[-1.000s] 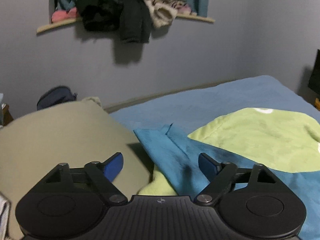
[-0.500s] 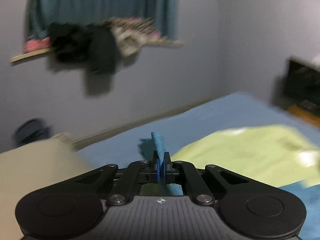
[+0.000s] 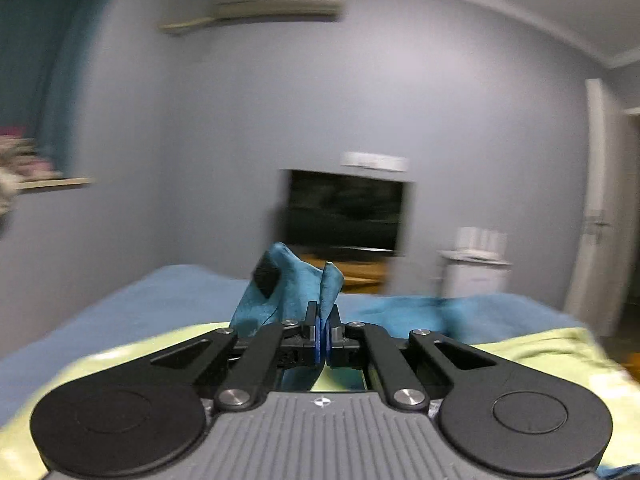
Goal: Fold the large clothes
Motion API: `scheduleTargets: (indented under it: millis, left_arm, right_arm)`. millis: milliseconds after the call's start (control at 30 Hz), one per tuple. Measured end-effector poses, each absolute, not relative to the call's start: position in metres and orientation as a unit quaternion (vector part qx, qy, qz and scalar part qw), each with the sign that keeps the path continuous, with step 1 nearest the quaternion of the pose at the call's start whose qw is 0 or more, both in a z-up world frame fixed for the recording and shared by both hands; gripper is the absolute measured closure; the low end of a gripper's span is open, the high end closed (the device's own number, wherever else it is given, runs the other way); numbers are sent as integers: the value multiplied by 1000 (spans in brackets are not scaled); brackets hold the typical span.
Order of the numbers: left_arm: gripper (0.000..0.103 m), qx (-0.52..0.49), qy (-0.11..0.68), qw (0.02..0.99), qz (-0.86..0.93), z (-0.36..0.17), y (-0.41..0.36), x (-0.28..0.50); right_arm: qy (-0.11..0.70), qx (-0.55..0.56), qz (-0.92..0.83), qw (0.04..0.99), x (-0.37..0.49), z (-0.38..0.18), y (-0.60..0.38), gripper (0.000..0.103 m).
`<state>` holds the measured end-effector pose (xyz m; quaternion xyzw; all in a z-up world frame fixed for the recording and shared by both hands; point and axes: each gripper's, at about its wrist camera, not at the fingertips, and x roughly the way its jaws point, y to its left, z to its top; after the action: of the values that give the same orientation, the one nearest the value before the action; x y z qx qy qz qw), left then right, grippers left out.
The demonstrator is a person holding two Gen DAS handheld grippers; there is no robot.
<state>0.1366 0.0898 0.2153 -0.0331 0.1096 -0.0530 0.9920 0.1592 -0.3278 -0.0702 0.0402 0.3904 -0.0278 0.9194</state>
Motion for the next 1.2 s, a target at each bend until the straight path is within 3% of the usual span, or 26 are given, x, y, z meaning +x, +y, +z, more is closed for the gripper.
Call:
scheduleTargets:
  millis: [233, 300, 333, 367, 433, 467, 600, 733, 900, 967, 1067, 1200]
  left_arm:
    - [100, -43, 81, 974, -207, 223, -96, 159]
    - [95, -47, 85, 961, -257, 216, -140, 162]
    - [77, -50, 96, 955, -277, 211, -159, 162]
    - [42, -52, 111, 947, -295, 204, -173, 163]
    - [5, -48, 125, 951, -280, 188, -192, 156]
    - [3, -44, 120, 955, -269, 180, -192, 152]
    - [3, -54, 175, 957, -224, 148, -166, 156]
    - [4, -67, 224, 963, -136, 96, -86, 161]
    - [14, -40, 285, 958, 7, 29, 21, 177]
    - [22, -31, 323, 944, 57, -3, 44, 186]
    - [32, -59, 385, 915, 108, -38, 76, 197]
    - [29, -41, 406, 903, 137, -75, 96, 206]
  right_arm:
    - [385, 57, -22, 921, 158, -72, -333, 14]
    - [383, 64, -20, 921, 157, -72, -335, 14]
    - [381, 67, -20, 922, 156, -71, -335, 14]
    - [379, 71, -18, 923, 155, -71, -336, 14]
    - [373, 78, -13, 924, 153, -69, -339, 14]
    - [369, 83, -9, 925, 152, -68, -340, 14]
    - [361, 96, 3, 928, 150, -67, -343, 14]
    - [359, 107, 6, 927, 149, -66, -347, 14]
    - [311, 154, 3, 938, 141, -58, -364, 14]
    - [298, 158, -4, 941, 139, -55, -367, 14]
    - [283, 141, -9, 949, 141, -46, -363, 14]
    - [267, 56, -8, 962, 155, -30, -344, 14]
